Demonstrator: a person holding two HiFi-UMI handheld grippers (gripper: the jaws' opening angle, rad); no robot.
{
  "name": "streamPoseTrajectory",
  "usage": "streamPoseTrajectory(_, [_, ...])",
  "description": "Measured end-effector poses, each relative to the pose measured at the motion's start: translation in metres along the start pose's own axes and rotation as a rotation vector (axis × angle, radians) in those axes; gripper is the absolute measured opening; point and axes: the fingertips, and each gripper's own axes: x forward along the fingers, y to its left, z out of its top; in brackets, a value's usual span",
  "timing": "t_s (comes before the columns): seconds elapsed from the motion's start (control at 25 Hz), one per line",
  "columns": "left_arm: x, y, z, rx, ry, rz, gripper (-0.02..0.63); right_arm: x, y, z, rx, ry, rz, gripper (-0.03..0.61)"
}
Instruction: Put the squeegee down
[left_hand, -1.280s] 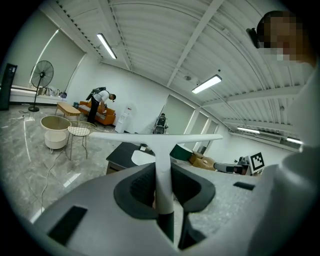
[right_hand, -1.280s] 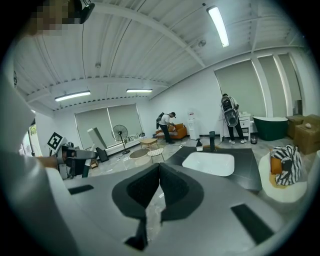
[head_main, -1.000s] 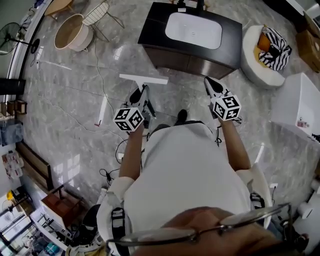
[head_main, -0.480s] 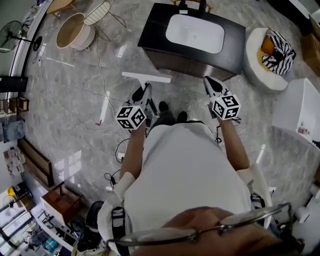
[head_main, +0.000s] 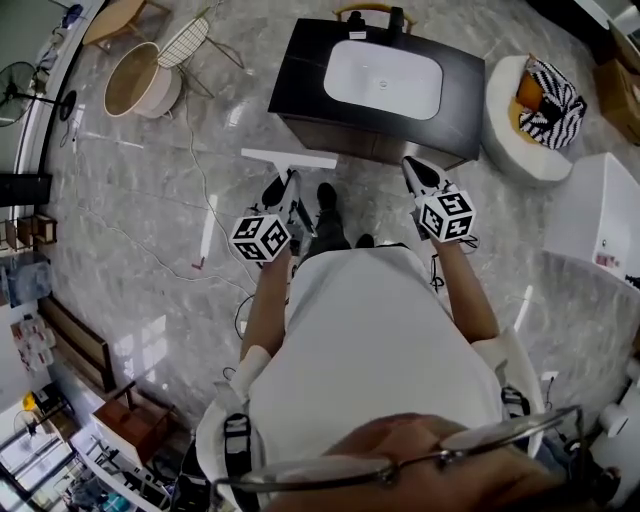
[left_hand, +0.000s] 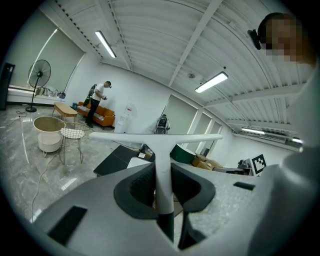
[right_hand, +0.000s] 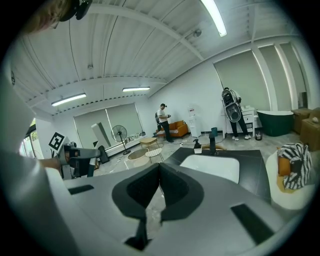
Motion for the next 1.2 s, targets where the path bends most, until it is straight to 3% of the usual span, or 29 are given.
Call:
streamPoseTrajectory(0.88, [0.157,0.121,0.071,0.017,0.144,-0.091,0.072,0.141,-0.047,0.057,0.060,0.053,-0.151,0.006])
streamPoseTrajectory(1.2, [0.207,0.174,0.068,-0.038,0.211,-0.116,0.072,0.176,-0.058,0.069,0.084,0.068,-0.246,0.006])
